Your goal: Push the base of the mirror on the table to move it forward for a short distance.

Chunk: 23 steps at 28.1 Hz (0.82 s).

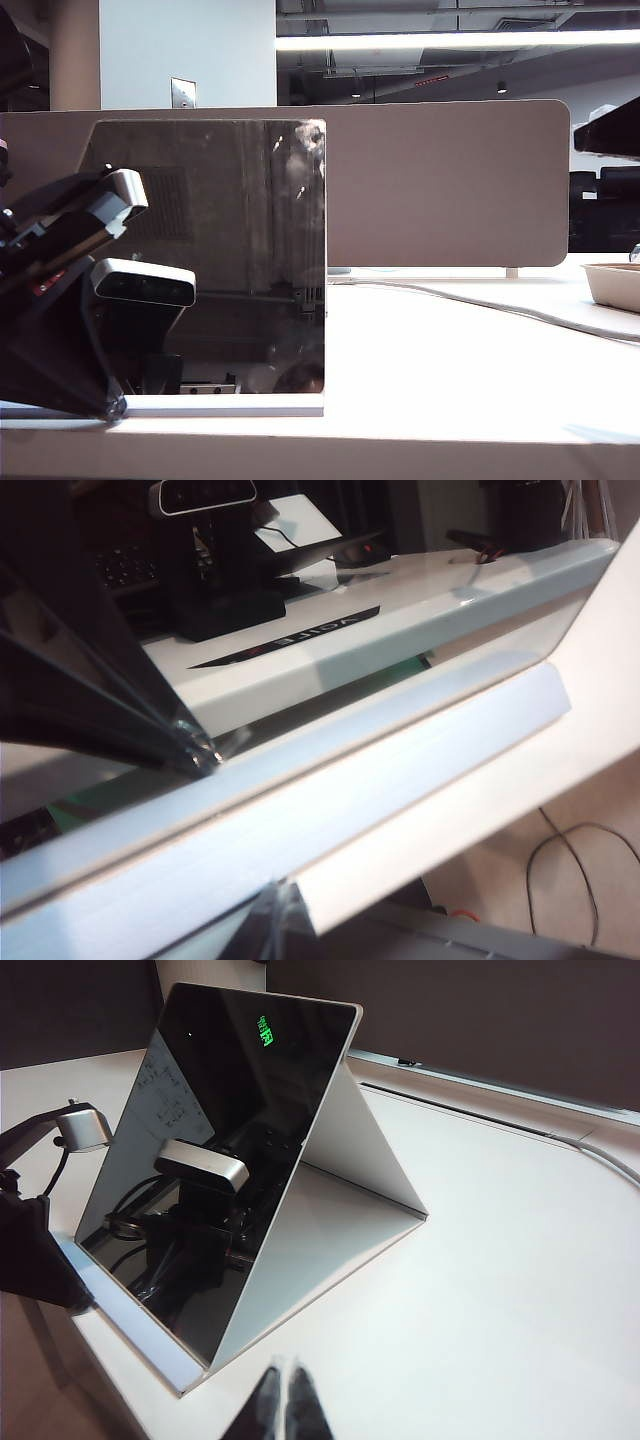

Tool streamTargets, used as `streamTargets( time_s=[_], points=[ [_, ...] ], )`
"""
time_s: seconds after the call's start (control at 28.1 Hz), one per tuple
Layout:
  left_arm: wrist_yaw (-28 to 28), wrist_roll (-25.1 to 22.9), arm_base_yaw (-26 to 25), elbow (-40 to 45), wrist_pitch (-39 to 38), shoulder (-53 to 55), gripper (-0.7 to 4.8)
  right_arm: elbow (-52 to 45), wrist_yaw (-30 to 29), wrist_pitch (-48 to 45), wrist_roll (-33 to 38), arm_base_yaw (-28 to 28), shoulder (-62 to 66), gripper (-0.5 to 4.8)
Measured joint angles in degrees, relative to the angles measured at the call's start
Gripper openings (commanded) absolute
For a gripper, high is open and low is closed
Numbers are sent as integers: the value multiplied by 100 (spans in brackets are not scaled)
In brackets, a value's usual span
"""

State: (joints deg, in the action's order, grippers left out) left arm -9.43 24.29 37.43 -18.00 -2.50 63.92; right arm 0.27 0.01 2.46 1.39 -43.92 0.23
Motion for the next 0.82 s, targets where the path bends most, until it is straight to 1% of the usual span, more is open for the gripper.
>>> streamTargets(
  time_s=[0.25, 0.82],
  points=[
    [77, 42, -2, -7, 282, 199, -5, 0, 0, 0, 0, 0, -2, 22],
    [264, 111, -4, 2, 492, 234, -5, 0, 0, 0, 0, 0, 0, 22]
  ],
)
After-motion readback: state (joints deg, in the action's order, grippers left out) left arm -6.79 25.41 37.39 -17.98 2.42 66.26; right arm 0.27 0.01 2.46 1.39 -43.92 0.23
